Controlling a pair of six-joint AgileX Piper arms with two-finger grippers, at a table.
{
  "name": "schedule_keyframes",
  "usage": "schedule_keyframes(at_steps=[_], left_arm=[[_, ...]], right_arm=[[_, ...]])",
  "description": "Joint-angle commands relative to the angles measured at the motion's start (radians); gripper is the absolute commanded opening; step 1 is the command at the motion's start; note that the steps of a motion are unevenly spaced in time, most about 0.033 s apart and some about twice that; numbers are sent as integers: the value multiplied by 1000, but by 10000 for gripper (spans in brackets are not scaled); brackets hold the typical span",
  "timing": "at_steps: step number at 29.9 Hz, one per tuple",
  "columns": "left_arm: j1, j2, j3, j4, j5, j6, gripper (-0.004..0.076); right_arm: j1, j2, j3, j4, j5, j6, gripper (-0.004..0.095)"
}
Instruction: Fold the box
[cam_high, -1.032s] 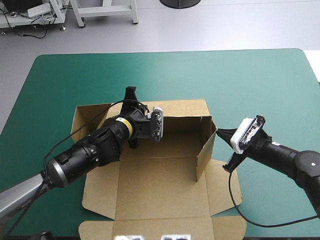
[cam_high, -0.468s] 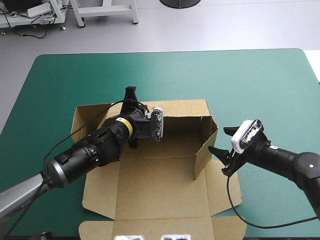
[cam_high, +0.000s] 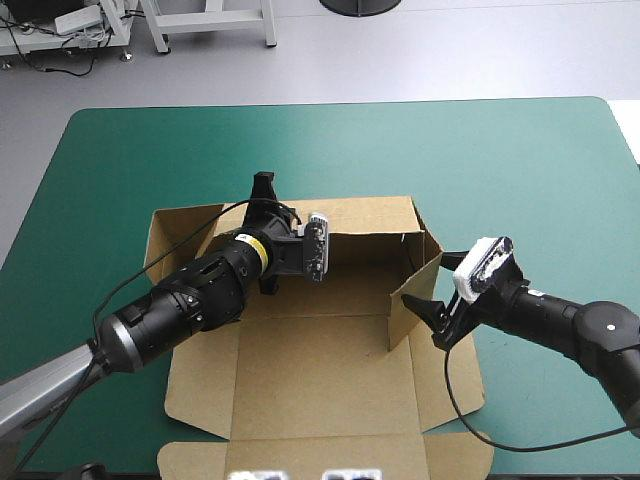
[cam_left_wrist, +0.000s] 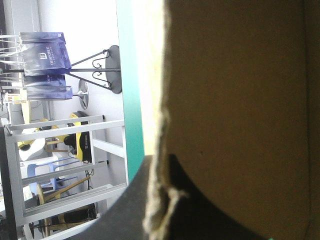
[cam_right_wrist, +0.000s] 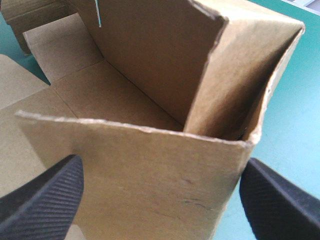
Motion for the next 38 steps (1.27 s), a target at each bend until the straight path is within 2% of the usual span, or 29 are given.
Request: schedule_keyframes(at_steps=[1, 4, 8, 16, 23, 26, 34, 38], left_arm=[[-14, -8, -17, -16, -26, -26, -6], [-34, -8, -17, -16, -34, -26, -6], [-46, 1, -17, -14, -44, -28, -6], [-48, 21, -17, -16, -67, -37, -6], [-48, 21, -17, -16, -88, -51, -6], [-48, 21, -19, -10, -87, -51, -6], [-48, 21, -19, -9, -63, -51, -6], [-48, 21, -19, -9, -65, -51, -6]], right_arm=[[5, 7, -28, 102, -25, -12, 790], [5, 28, -28, 149, -17, -46, 790], [5, 46, -32, 155, 12, -55, 790], [5, 46, -35, 221, 4, -109, 790], [9, 55, -35, 270, -15, -145, 726], [43, 79, -35, 270, -23, -145, 718], [126, 116, -35, 244, -158, -169, 718], [126, 116, -35, 298, -227, -190, 718]])
